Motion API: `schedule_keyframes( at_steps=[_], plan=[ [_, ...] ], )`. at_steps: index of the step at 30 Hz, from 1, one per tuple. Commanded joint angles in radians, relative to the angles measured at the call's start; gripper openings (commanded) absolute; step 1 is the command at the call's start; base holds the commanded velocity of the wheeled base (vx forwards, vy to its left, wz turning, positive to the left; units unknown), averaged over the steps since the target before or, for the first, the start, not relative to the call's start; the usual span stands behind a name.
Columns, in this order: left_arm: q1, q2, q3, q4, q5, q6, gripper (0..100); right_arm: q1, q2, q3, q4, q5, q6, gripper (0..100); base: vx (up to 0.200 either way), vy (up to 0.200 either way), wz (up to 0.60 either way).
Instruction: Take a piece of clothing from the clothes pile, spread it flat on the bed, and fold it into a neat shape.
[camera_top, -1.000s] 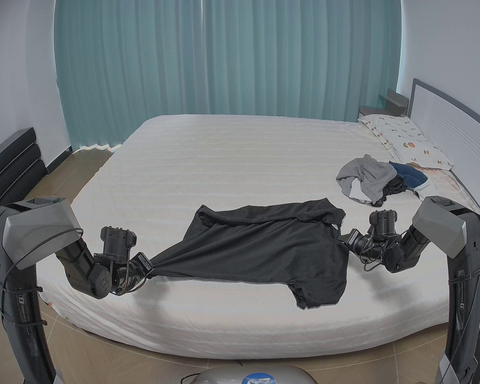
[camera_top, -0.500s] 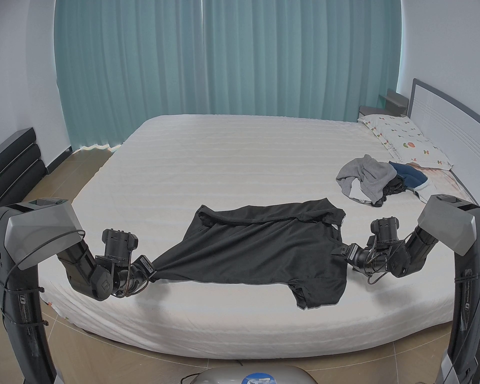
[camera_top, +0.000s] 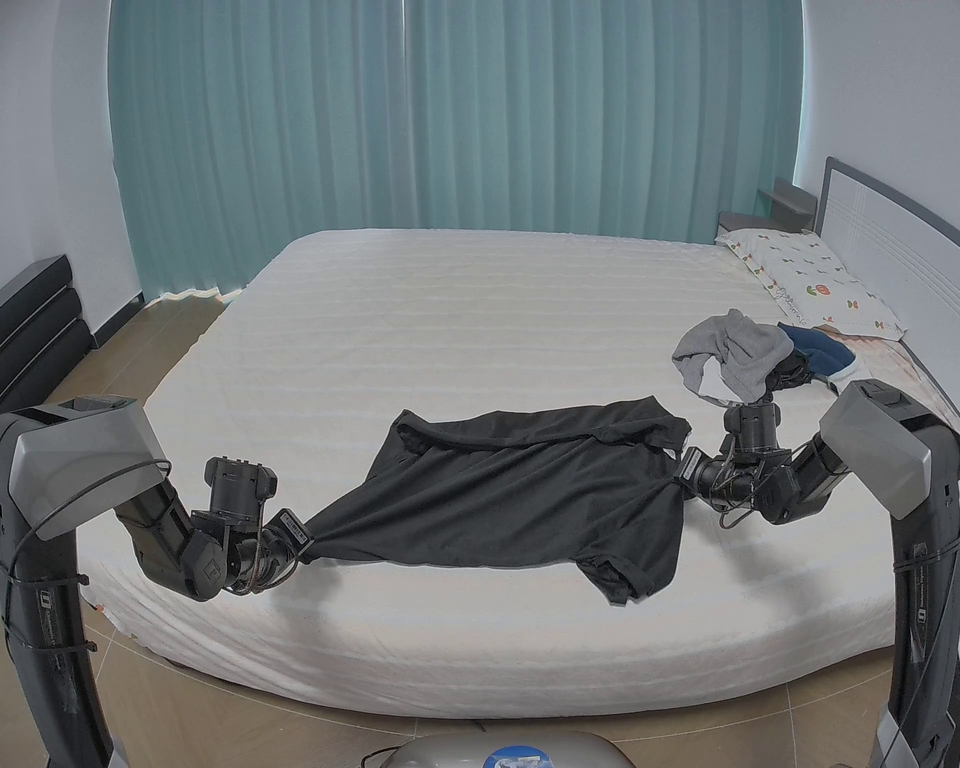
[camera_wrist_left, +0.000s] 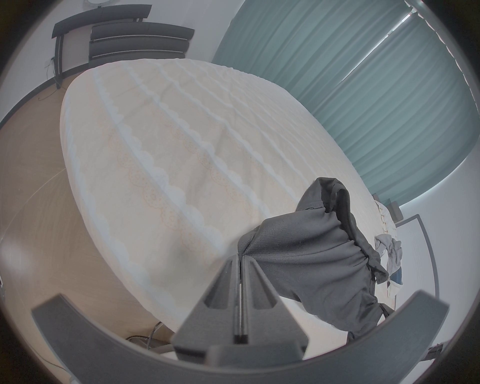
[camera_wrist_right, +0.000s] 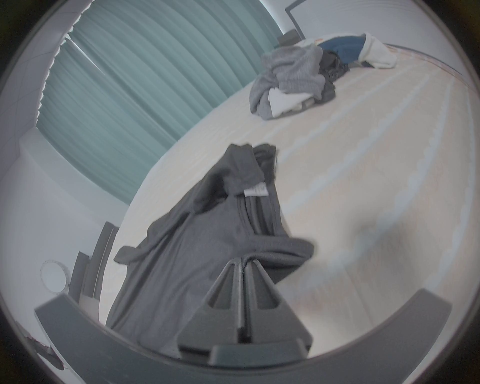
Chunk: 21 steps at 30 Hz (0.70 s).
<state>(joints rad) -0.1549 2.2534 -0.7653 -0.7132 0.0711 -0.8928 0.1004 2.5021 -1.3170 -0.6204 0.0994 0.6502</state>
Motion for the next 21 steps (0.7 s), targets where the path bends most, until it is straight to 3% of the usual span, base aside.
schedule_keyframes(
  at_steps=[1,4,5,13,21],
  plan=[
    [0.000,0.003,-0.003,-0.002,-0.001,-0.005,0,-0.004,0.052,-0.044,-0.024,-0.004,0.000,0,0.000,0.000,0.00],
    [0.000,0.005,-0.003,-0.006,-0.001,-0.005,0,-0.002,0.067,-0.050,-0.048,-0.006,0.000,0,0.000,0.000,0.00],
    [0.000,0.005,-0.003,-0.006,0.001,-0.005,0,-0.001,0.075,-0.062,-0.073,-0.007,0.000,100,0.000,0.000,0.00],
    [0.000,0.006,-0.003,-0.006,0.001,-0.005,0,-0.008,0.050,0.022,-0.145,0.011,-0.003,100,0.000,0.000,0.00],
    [0.000,0.005,-0.002,-0.005,0.001,-0.005,0,-0.044,-0.123,0.271,-0.150,0.172,-0.004,100,0.000,0.000,0.00]
  ],
)
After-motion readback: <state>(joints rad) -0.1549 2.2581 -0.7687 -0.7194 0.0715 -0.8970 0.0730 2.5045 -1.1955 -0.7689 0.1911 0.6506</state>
